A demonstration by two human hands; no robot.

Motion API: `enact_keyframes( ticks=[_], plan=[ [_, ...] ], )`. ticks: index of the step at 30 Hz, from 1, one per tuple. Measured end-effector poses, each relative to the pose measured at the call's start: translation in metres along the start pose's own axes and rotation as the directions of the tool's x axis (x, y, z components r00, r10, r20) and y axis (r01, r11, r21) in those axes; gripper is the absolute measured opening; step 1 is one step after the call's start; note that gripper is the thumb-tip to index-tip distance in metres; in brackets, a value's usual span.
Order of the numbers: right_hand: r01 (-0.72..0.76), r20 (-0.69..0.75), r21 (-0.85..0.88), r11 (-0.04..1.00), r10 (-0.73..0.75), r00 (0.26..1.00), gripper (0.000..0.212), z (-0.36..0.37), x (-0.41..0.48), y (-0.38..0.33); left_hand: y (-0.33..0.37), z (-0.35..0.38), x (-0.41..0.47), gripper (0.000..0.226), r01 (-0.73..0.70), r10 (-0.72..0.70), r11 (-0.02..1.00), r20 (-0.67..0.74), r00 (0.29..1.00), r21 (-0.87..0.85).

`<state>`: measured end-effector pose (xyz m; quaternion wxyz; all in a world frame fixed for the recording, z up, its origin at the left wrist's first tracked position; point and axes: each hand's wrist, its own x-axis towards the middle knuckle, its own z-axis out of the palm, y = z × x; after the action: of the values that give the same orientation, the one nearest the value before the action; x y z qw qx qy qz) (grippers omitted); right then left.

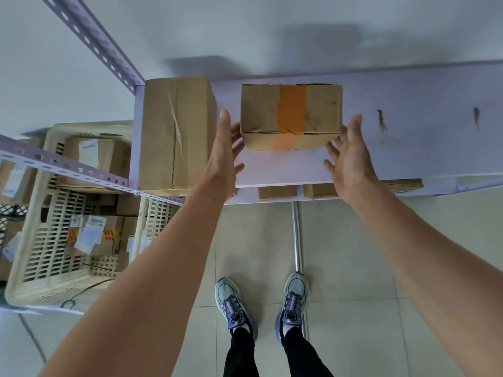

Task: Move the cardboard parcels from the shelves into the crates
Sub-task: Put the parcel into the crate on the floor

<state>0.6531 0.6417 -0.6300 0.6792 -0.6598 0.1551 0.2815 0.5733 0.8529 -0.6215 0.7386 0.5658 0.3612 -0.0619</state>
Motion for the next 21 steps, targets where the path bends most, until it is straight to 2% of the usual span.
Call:
enact_keyframes(
  ticks=[3,6,10,15,21],
  plan=[
    [-0.003,0.0,-0.002,1.0,0.003,1.0,0.078,-0.002,0.001,-0.004,0.005,0.0,-0.001,0.083,-0.005,0.005,1.0,0.011,1.0,0.022],
    [0.046,0.015,0.02,0.999,-0.046,0.999,0.072,-0.003,0.0,-0.004,0.006,-0.004,-0.004,0.083,-0.027,0.027,1.0,0.024,0.999,-0.012],
    [0.126,0.015,0.041,0.991,-0.126,0.992,0.066,-0.005,-0.004,0.005,-0.001,-0.01,-0.008,0.072,-0.05,0.051,0.997,0.012,0.999,-0.064],
    [0.077,0.087,0.044,0.996,-0.08,0.993,0.073,-0.001,-0.013,0.022,-0.021,-0.015,-0.009,0.083,-0.011,0.011,1.0,0.025,1.0,-0.012],
    [0.027,0.063,0.046,0.999,-0.03,0.998,0.072,0.004,-0.018,0.048,-0.048,-0.011,-0.02,0.064,-0.007,0.003,0.999,0.082,0.997,0.049]
  ],
)
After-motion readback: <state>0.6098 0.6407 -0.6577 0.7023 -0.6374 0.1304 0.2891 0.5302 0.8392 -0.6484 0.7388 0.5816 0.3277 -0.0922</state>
